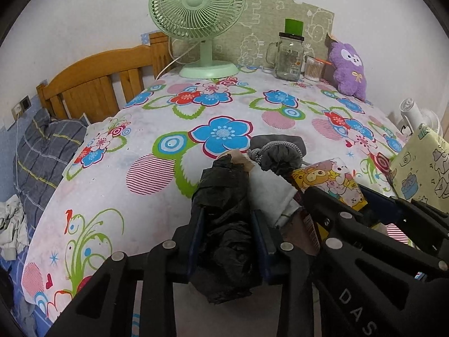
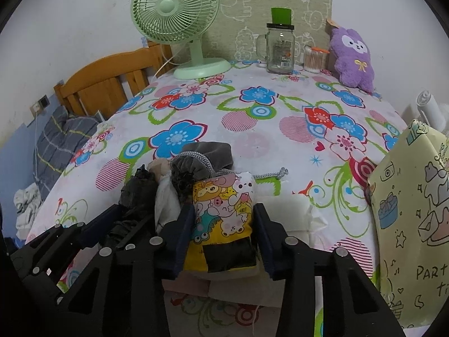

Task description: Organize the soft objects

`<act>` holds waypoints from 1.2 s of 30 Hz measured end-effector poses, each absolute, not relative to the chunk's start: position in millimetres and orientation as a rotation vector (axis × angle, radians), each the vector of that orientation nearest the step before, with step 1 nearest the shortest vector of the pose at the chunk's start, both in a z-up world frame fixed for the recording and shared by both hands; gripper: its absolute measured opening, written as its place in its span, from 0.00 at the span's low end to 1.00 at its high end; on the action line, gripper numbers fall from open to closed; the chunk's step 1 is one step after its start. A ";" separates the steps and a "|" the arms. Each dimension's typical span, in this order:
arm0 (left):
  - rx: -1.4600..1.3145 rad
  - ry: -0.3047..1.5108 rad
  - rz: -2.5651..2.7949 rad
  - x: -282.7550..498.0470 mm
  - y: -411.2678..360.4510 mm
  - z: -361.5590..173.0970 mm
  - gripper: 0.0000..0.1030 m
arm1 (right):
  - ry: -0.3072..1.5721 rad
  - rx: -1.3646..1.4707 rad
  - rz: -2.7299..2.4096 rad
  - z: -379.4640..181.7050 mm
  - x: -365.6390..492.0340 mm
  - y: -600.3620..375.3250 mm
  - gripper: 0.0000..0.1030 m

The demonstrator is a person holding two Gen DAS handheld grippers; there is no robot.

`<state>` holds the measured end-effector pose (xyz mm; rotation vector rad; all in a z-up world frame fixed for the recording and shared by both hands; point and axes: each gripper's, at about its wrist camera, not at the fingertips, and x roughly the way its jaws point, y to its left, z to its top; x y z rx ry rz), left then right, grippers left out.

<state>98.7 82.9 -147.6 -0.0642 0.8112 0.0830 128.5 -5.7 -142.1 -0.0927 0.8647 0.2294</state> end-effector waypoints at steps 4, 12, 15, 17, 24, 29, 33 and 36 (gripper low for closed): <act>-0.063 0.806 0.082 96.5 81.0 -143.2 0.31 | 0.857 -0.086 0.231 -138.2 125.5 -5.2 0.43; -0.061 0.763 0.082 89.2 75.5 -124.5 0.30 | 0.809 -0.064 0.234 -119.4 115.8 -10.0 0.42; -0.061 0.745 0.081 85.9 73.4 -117.2 0.30 | 0.789 -0.062 0.232 -111.8 112.7 -11.7 0.42; -0.060 0.732 0.080 83.4 72.1 -112.8 0.30 | 0.776 -0.059 0.231 -106.5 110.0 -13.6 0.42; -0.055 0.679 0.068 74.6 64.8 -95.4 0.30 | 0.730 -0.052 0.227 -87.5 100.2 -21.4 0.42; -0.050 0.643 0.067 65.4 58.3 -80.5 0.30 | 0.690 -0.047 0.227 -73.1 91.1 -26.9 0.42; -0.044 0.619 0.064 58.8 53.0 -69.2 0.30 | 0.666 -0.042 0.228 -60.0 83.3 -32.5 0.42; -0.045 0.604 0.061 54.4 49.2 -60.4 0.30 | 0.651 -0.043 0.225 -49.9 78.2 -36.1 0.42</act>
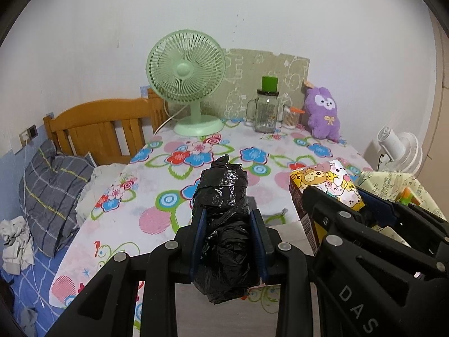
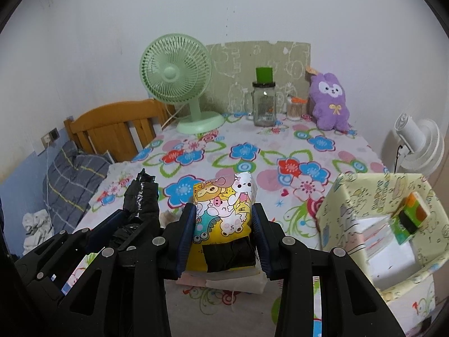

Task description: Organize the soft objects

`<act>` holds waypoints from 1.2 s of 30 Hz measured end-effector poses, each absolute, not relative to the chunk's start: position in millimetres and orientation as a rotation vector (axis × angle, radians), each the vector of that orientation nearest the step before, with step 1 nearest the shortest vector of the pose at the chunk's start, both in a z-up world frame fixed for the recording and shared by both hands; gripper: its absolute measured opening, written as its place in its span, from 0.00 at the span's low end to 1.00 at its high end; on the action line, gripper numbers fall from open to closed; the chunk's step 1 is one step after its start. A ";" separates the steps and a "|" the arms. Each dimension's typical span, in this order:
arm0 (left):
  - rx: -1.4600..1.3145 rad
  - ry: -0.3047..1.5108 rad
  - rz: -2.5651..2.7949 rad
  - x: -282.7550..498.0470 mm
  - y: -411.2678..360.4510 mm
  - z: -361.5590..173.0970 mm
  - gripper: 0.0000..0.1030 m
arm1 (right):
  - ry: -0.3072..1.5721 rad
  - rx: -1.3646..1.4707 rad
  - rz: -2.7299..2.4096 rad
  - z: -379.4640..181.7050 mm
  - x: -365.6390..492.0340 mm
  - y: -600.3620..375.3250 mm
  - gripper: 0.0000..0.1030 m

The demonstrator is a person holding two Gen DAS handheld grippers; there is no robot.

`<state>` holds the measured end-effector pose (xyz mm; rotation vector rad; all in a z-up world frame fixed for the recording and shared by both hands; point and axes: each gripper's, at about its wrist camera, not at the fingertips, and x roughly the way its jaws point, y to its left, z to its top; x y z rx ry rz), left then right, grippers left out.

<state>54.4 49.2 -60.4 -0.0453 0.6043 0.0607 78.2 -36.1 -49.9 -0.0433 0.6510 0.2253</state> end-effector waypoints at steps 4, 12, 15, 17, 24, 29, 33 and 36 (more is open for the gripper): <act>-0.042 0.584 0.056 51.0 42.8 -48.5 0.30 | 0.633 -0.041 0.220 -37.3 72.1 -41.1 0.42; -0.048 0.556 0.037 43.7 27.9 -26.1 0.30 | 0.593 -0.040 0.200 -9.7 63.9 -55.4 0.42; -0.048 0.543 0.031 41.0 22.6 -17.7 0.30 | 0.576 -0.044 0.196 0.2 62.1 -59.9 0.42; -0.045 0.535 0.030 40.5 18.9 -12.6 0.30 | 0.568 -0.041 0.197 6.2 61.1 -63.4 0.42; -0.039 0.517 0.024 37.8 3.6 -2.7 0.30 | 0.547 -0.028 0.205 18.1 59.4 -78.1 0.42; -0.031 0.521 0.018 39.5 -9.1 -3.4 0.30 | 0.550 -0.025 0.204 18.0 58.8 -89.5 0.42; -0.021 0.517 0.003 40.2 -20.0 -1.2 0.30 | 0.546 -0.010 0.195 20.0 58.5 -102.3 0.42; -0.014 0.519 -0.009 42.0 -28.9 -1.0 0.30 | 0.546 -0.007 0.182 21.1 58.9 -111.9 0.42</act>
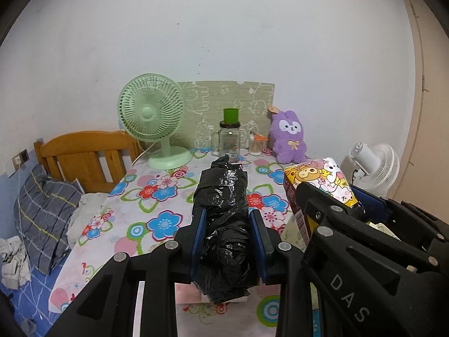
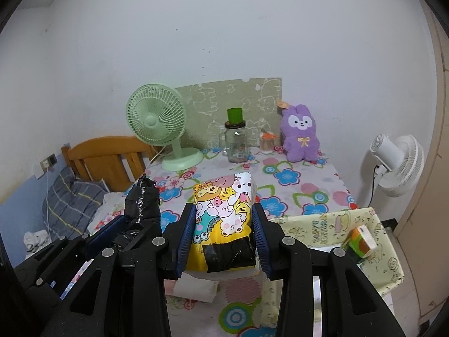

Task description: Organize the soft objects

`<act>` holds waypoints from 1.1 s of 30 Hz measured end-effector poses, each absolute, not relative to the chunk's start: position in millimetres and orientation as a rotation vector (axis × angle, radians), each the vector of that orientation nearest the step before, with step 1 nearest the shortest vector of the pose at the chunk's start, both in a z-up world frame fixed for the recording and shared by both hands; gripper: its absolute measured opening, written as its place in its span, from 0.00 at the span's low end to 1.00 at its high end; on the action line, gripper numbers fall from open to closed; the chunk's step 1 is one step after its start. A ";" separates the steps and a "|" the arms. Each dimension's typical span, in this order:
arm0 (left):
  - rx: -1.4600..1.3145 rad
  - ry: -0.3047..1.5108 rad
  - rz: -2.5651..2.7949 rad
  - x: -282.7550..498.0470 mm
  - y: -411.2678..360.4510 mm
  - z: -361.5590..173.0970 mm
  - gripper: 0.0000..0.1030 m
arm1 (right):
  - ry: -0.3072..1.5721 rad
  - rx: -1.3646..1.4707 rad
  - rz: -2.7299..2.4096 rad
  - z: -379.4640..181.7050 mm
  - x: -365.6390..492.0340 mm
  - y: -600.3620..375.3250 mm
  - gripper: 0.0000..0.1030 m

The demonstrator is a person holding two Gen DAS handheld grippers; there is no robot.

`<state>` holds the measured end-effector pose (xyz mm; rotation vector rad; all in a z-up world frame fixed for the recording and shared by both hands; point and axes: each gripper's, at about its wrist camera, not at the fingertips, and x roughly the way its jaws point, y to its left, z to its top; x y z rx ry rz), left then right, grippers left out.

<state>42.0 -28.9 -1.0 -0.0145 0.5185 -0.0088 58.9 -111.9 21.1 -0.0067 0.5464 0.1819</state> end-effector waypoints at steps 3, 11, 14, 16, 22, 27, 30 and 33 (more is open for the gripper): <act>-0.010 0.524 -0.018 45.1 -38.7 -3.5 0.30 | 0.551 -0.011 0.167 19.3 61.4 -121.4 0.42; -0.012 0.540 -0.059 50.7 -64.0 -8.7 0.30 | 0.565 -0.013 0.140 15.9 65.3 -146.6 0.42; -0.012 0.536 -0.074 51.5 -73.3 -7.8 0.30 | 0.564 -0.008 0.131 17.0 65.2 -155.5 0.42; -0.011 0.537 -0.086 53.2 -80.5 -7.9 0.30 | 0.561 -0.008 0.121 17.4 65.6 -161.0 0.42; 0.008 0.540 -0.124 58.9 -101.9 -9.1 0.30 | 0.557 0.000 0.083 16.7 67.4 -181.8 0.42; 0.014 0.545 -0.155 64.3 -117.2 -10.8 0.30 | 0.557 0.005 0.055 15.9 71.1 -198.8 0.42; 0.018 0.546 -0.173 67.1 -125.8 -11.4 0.30 | 0.557 0.004 0.038 15.8 72.8 -206.9 0.42; 0.025 0.546 -0.191 69.5 -133.7 -12.3 0.30 | 0.557 0.004 0.019 14.9 73.3 -215.6 0.42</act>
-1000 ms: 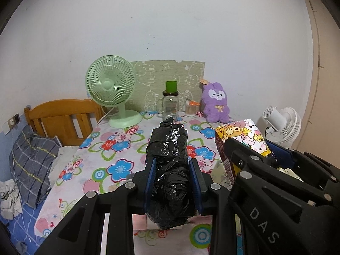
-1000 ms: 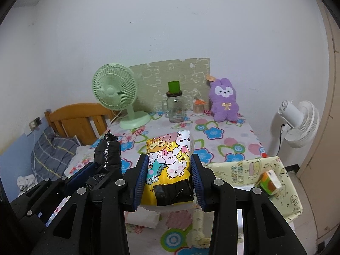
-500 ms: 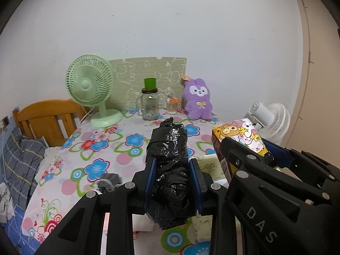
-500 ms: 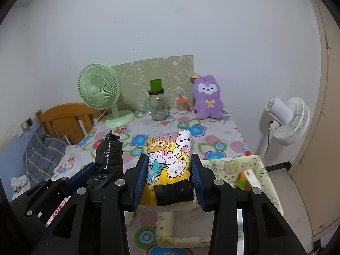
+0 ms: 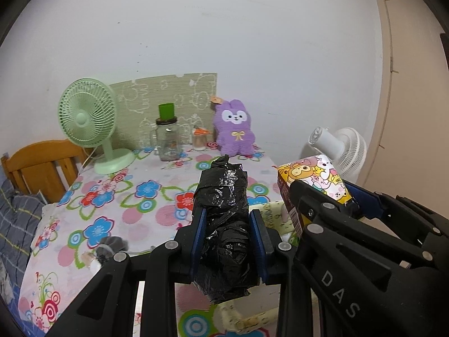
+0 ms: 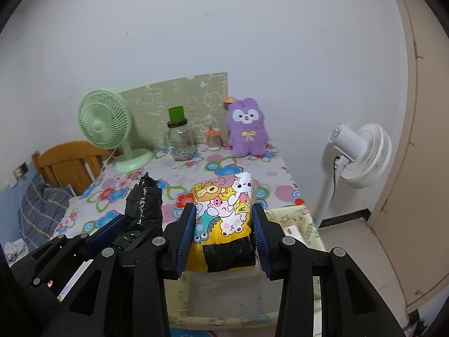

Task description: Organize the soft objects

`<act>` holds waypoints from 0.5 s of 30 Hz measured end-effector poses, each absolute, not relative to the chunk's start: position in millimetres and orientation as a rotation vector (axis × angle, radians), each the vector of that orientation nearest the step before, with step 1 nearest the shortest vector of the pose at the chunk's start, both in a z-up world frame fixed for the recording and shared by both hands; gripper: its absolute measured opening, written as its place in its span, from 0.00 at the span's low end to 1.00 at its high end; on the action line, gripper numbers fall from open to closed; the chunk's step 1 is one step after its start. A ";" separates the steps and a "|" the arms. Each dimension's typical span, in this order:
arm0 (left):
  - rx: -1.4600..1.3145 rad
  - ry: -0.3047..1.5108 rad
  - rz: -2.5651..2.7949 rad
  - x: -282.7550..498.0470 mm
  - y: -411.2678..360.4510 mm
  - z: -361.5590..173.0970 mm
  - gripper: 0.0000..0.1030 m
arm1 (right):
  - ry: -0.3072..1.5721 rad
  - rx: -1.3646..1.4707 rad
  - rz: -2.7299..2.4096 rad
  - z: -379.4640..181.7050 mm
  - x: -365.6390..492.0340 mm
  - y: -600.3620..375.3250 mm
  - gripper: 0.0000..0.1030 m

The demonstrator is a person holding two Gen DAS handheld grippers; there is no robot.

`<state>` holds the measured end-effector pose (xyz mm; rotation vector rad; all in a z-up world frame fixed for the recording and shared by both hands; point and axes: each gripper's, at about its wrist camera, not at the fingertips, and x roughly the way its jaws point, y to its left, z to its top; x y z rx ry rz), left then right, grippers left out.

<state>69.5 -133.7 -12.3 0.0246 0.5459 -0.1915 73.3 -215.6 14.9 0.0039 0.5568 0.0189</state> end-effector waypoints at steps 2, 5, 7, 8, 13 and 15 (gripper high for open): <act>0.028 0.548 -0.207 71.9 -139.3 -13.4 0.30 | 0.558 0.006 0.009 14.3 73.6 -219.9 0.42; 0.035 0.554 -0.229 75.7 -148.0 -15.2 0.30 | 0.562 0.011 -0.008 12.9 74.2 -228.6 0.42; 0.041 0.559 -0.241 77.3 -152.1 -17.2 0.30 | 0.567 0.018 -0.020 11.1 75.6 -234.0 0.42; 0.046 0.563 -0.249 78.7 -155.6 -18.6 0.30 | 0.570 0.022 -0.025 10.4 76.2 -236.6 0.42; 0.062 0.588 -0.284 84.4 -168.5 -26.1 0.30 | 0.589 0.031 -0.057 2.7 80.1 -248.8 0.42; 0.067 0.601 -0.295 86.8 -172.2 -29.6 0.31 | 0.601 0.033 -0.071 -1.4 80.8 -253.2 0.42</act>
